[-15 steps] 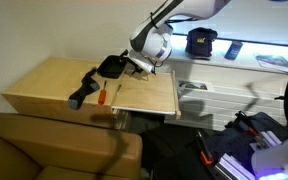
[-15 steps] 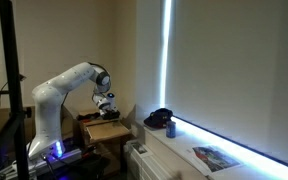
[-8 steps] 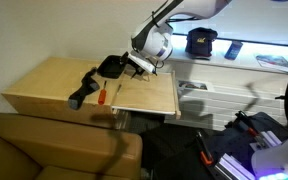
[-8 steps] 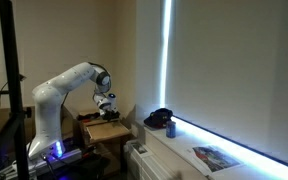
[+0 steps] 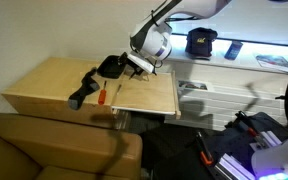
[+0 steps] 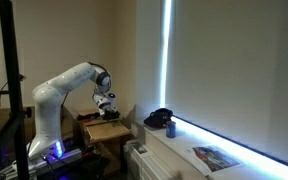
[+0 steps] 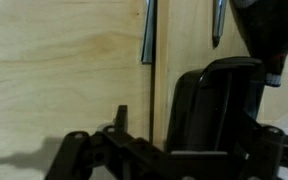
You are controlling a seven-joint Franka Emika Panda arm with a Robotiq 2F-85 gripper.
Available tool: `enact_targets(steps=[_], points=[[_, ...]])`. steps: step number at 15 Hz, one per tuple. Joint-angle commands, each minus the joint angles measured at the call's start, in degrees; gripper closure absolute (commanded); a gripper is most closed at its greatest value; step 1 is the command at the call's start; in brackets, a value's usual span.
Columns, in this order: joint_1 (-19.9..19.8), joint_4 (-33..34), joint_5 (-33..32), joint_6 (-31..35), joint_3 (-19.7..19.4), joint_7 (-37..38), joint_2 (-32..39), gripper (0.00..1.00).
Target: Open the top drawer, place the tray inside it then put the screwdriver on the tray
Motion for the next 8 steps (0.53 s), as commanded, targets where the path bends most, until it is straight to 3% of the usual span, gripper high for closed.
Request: enact_targets(steps=[1, 2, 5, 8], points=[[0.48, -0.16, 3.47, -4.86, -1.13, 0.29, -1.38, 0.0], [1.61, 0.34, 3.31, -1.31, -1.94, -1.23, -0.61, 0.0], [1.7, 0.39, 4.51, -3.31, -1.99, -1.3, -0.69, 0.0], [3.67, 1.33, 1.25, 7.29, -3.68, -5.27, 0.92, 0.0]])
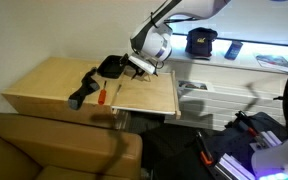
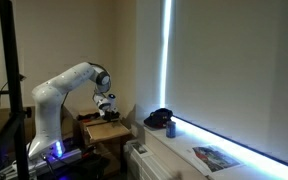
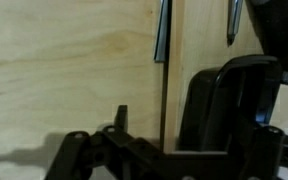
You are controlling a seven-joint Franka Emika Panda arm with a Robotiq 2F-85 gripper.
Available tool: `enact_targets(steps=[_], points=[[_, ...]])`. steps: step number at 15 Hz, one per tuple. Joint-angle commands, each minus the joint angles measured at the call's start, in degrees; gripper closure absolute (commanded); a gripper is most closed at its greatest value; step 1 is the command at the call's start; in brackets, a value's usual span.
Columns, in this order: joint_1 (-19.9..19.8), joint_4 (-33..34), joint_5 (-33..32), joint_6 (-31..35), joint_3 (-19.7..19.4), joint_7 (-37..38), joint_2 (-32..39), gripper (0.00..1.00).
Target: Open the top drawer, place the tray inside it then put the screwdriver on the tray
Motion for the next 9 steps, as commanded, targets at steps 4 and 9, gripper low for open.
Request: enact_targets(steps=[4, 9], points=[[1.14, 1.97, -9.34, 14.82, -0.83, -7.26, 3.61, 0.0], [-9.72, 1.95, -18.26, 10.53, 12.48, -6.49, 11.19, 0.0]])
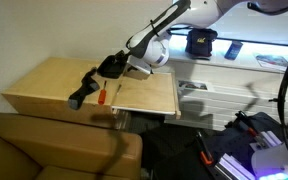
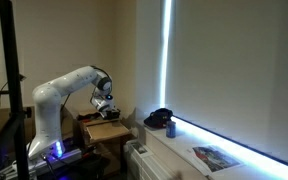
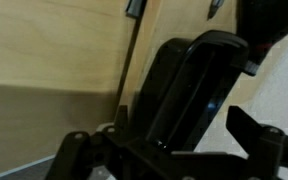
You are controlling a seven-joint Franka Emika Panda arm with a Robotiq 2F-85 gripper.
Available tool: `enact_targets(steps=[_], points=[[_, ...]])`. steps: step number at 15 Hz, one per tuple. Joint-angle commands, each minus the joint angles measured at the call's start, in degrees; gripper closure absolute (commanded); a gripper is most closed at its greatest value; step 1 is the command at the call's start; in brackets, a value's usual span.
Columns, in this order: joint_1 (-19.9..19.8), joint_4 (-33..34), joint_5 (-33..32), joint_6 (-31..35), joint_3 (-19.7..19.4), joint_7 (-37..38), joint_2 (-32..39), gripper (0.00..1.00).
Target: Open the top drawer, place the tray inside it then put the screwdriver on the tray
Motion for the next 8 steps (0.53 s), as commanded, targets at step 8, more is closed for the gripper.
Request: enact_targets(steps=[8], points=[[-4.35, 0.04, -1.02, -1.51, 4.49, 0.88, 4.13, 0.0]])
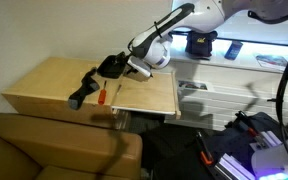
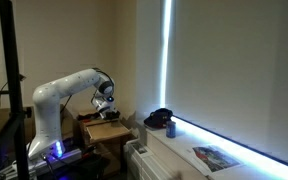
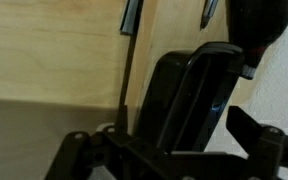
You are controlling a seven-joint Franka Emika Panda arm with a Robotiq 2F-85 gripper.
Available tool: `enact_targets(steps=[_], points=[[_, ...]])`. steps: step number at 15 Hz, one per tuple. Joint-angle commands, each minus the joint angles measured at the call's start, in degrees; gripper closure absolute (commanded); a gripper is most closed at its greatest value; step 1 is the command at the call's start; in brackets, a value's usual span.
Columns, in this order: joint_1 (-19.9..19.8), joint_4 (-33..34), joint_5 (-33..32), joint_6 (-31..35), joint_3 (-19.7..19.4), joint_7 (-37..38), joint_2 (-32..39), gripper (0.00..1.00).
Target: Open the top drawer, place the tray inside it then put the screwdriver on the tray
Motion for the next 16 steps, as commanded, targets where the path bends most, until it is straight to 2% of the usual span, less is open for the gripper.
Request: enact_targets(steps=[1, 3, 4, 5, 6, 13, 16], points=[[-0.09, 0.11, 0.61, -0.18, 0.45, -0.26, 0.26, 0.0], [-0.04, 0.11, 0.64, 0.07, 0.49, -0.17, 0.34, 0.01], [0.23, 0.14, 0.69, 0.27, 0.18, -0.16, 0.13, 0.25], [-0.1, 0.16, 0.49, 0.27, 0.63, -0.3, 0.51, 0.25], [-0.3, 0.16, 0.4, 0.03, 0.83, -0.37, 0.62, 0.3], [-0.52, 0.11, 0.35, -0.59, 1.11, -0.4, 0.63, 0.81], [0.05, 0.0, 0.83, -0.35, 0.43, 0.02, 0.08, 0.98]])
